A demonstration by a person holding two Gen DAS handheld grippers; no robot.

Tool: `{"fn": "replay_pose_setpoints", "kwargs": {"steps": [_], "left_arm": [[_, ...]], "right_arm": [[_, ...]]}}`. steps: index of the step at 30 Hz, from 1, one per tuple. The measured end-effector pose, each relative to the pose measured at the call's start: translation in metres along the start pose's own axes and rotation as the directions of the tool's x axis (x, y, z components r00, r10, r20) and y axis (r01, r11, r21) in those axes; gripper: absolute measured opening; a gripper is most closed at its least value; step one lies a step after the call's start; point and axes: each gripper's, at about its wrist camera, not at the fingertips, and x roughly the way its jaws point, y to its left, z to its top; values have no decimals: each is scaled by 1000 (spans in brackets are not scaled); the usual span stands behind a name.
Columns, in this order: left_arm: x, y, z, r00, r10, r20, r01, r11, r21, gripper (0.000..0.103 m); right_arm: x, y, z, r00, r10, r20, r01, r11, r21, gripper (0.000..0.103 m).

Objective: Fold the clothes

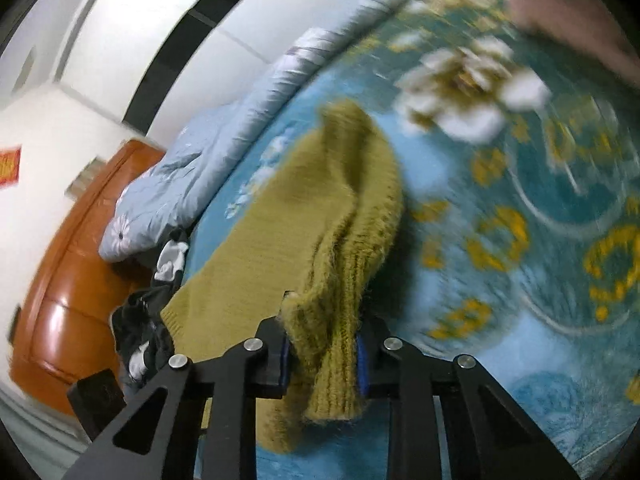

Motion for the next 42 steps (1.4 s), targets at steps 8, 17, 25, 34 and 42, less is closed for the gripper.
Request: {"fn": "replay_pose_setpoints", "kwargs": {"steps": [8,17,25,34,42], "left_arm": [[-64,68,-1,986,80,144,-52,980,-192,92],[-121,139,-24,951,176,253,-64,916,-397,92],[-131,161,-34,945,191,264,-48,882,-469,92],[-121,142,-18,957,124,263,-2,908,-420,92],[-96,117,-11,976,113,188,-38,931,-363,92]], "right_arm": [[40,127,-8,999,-23,-48,3,928,-373,25],[83,242,-75,965,90,-248,-228,760,-609,25],[141,260,-139,920,-28,-391,-256,710,-655,26],[119,261,-151,888,84,-452,-392,650,-651,56],[69,188,-82,964,107,-243,-215,852,-477,62]]}}
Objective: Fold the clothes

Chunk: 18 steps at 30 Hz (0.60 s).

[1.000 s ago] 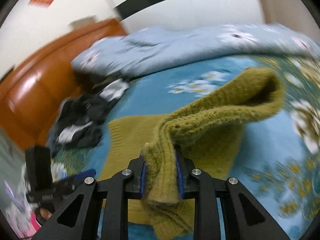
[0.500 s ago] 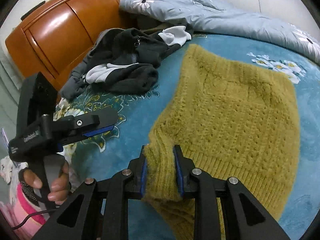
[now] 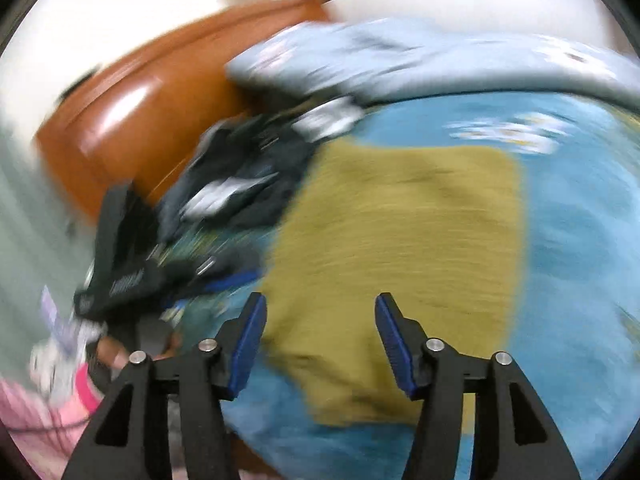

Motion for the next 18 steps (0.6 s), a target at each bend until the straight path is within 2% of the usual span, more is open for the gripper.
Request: {"fn": "replay_pose_setpoints", "kwargs": {"steps": [2,4,7,10,13,18], "left_arm": [[6,-1,-1,998,52,-18,-52,999,9,92],[11,2,-2,992,123,-33,-123,992,17,92],[10,14,-5,961,273,-42,-272,962,34,92],[0,28,-7,963,265,-43,-266,964,-15,92],[-11,31,-5,965,260,-22,-261,965,-35,92],[-22,34,0,959,282,7,-281,958,-54,92]], "right_arm": [[-12,-39,-9,999,-47,22,43,985,166,62],[-16,-68,-21,999,-37,16,31,954,298,63],[-13,-88,-38,1000,15,2,-14,918,397,64],[1,-92,-49,995,94,-37,-68,893,444,64],[19,-82,-50,986,152,-68,-107,890,443,64],[27,-73,-52,986,152,-71,-107,895,433,66]]}}
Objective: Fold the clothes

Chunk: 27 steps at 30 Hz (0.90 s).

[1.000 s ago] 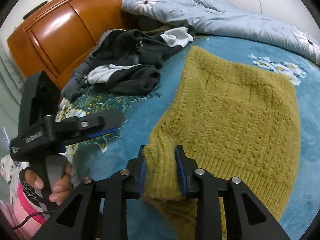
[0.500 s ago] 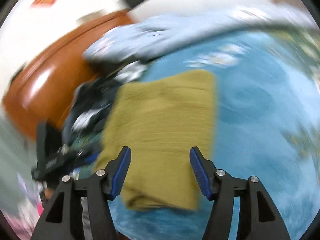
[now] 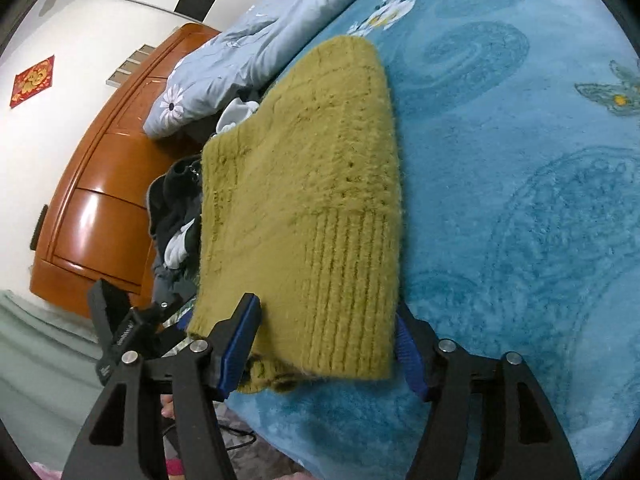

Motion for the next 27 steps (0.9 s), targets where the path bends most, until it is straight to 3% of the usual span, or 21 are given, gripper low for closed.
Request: {"fn": "replay_pose_setpoints", "kwargs": {"steps": [2,3,5,11,16,20,27], "left_arm": [[0,3,0,1000,-1,-1,1,1000,-12,92],[0,4,-1,1000,-4,-5,4,1000,-17,92],[2,3,0,1000,-15,-9,15,1000,-19,92],[4,-8,3,999,-37,-27,38,999,22,92],[8,-17,4,995,-88,-42,89,995,37,92],[17,-34,11,988,-141,-55,143,989,41,92],[31,-71,43,964,-258,-69,262,964,54,92]], "right_arm": [[-4,-6,-1,1000,13,12,-13,1000,16,52],[-7,-10,1,999,28,14,-29,999,32,36],[-15,-18,4,998,59,21,-60,996,58,30],[-54,-38,33,996,49,78,-54,997,62,28],[-104,-72,95,990,-76,120,74,997,23,27],[-118,-95,139,986,-136,101,133,991,29,27],[-111,-101,143,981,-180,75,180,984,13,33]]}}
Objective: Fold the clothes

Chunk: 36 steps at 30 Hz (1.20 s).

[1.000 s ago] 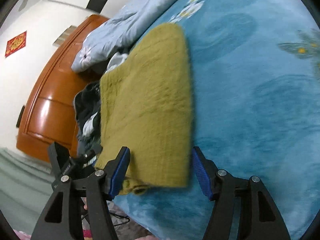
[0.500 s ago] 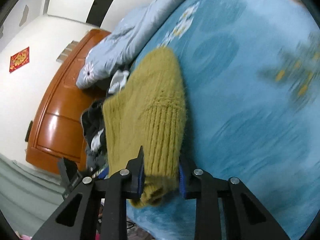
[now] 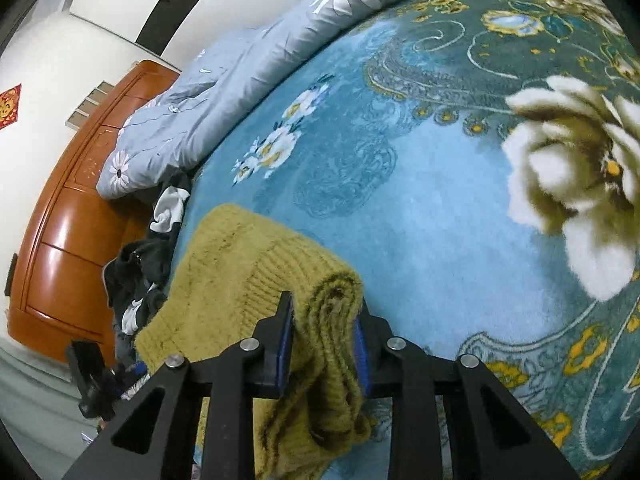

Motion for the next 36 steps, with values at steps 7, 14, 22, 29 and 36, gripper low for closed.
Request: {"fn": "replay_pose_setpoints", "kwargs": {"steps": [7,14,22,29,36], "left_arm": [[52,-22,37,995,-24,-94,30,998,59,92],[76,4,14,977,34,-210,-30,999,23,92],[65,8,4,978,-4,-207,8,1000,17,92],[65,5,-1,975,-67,-212,64,998,-21,90],[66,1,-19,963,-136,-233,123,990,-68,75]], "right_arm": [[-27,-6,-30,998,0,68,-4,998,56,58],[-17,-4,-81,996,83,22,-85,990,113,71],[3,24,-114,995,99,11,-100,989,111,74],[5,20,-116,989,135,57,-143,970,195,58],[-10,-3,-101,979,193,71,-205,945,254,36]]}}
